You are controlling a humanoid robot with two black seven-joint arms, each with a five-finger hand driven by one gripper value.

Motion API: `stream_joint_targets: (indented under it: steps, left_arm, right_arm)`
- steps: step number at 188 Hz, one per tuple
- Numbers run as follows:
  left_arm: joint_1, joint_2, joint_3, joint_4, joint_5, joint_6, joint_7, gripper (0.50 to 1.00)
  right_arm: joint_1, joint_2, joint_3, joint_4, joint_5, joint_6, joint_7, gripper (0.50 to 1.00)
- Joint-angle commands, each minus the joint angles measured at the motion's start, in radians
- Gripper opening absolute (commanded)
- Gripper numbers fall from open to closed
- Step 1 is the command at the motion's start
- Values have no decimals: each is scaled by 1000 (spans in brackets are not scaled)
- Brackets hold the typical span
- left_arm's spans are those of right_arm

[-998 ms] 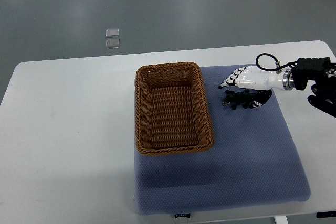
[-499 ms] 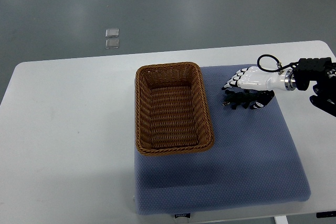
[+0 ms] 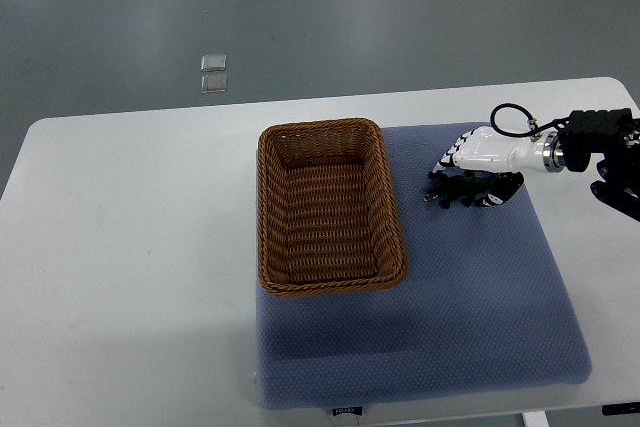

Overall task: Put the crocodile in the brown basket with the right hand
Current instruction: 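Close the right hand fingers around the crocodile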

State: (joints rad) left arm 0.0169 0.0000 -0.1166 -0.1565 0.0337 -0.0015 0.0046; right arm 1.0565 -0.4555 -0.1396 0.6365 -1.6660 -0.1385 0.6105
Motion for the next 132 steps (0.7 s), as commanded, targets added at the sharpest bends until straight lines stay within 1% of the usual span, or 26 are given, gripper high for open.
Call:
stream_joint_targets:
  steps: [1,14,29,86,93,104,111,120,125,132]
  left_arm:
    - [0,0,0,0,0,0,0,1000]
    - [0,0,0,0,0,0,0,1000]
    - [0,0,0,0,0,0,0,1000]
    - [0,0,0,0,0,0,0,1000]
    - [0,0,0,0,0,0,0,1000]
    - [0,0,0,0,0,0,0,1000]
    - [0,0,0,0,0,0,0,1000]
    - [0,0,0,0,0,0,0,1000]
    - [0,0,0,0,0,0,0,1000]
    - [0,0,0,0,0,0,0,1000]
  right_arm:
    - [3,0,2,2,2,0,0,795]
    - [3,0,3,2,2,0,0,791]
    - [5,0,3,3,3,2,0,766]
    - [3,1,2,2,3,2,0,752]
    - [3,1,2,3,3,2,0,727]
    - [3,1,2,3,3,2,0,719]
    - [3,1,2,3,3,2,0,689]
    - [3,1,2,3,2,2,0,678]
    - [3,1,2,3,2,2,0,652]
    - [3,1,2,3,3,2,0,639]
